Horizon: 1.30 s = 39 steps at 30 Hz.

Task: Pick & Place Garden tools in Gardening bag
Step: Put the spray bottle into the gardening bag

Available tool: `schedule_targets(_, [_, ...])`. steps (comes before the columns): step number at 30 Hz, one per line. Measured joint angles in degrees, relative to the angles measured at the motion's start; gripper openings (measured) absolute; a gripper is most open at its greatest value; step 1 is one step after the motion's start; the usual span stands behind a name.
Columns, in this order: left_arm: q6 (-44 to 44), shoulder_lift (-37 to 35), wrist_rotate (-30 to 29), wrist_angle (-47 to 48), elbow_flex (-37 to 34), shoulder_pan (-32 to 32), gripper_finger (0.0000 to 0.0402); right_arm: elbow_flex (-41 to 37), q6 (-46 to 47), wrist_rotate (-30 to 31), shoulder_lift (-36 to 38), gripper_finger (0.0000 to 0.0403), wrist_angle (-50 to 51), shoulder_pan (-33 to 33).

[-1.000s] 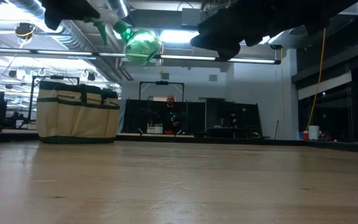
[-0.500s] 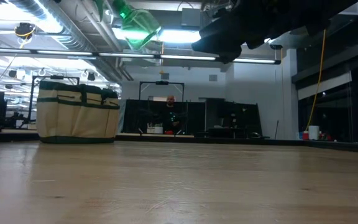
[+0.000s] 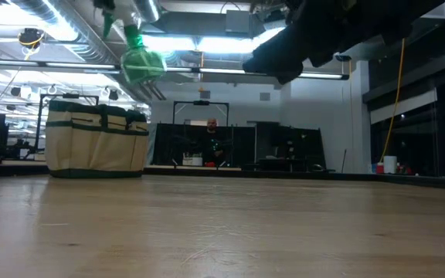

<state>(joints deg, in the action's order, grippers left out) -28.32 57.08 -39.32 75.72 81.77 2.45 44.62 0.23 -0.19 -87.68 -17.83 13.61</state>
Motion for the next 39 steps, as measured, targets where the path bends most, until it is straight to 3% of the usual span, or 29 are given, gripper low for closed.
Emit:
schedule_targets(10, [-10.79,1.01,0.01,14.66,1.02,-0.45,0.0045,0.0,0.0,0.0,0.0,0.0188,2.43,0.0])
schedule_targets(21, [-12.42,0.88,0.32,14.33,0.08,-0.42,0.0045,0.0,0.0,0.0,0.0,0.0188,2.47,-0.01])
schedule_targets(39, [-20.56,2.18,2.81,14.0,-12.02,-0.4,0.0046,0.0,0.0,0.0,0.0,0.0188,2.9,0.0])
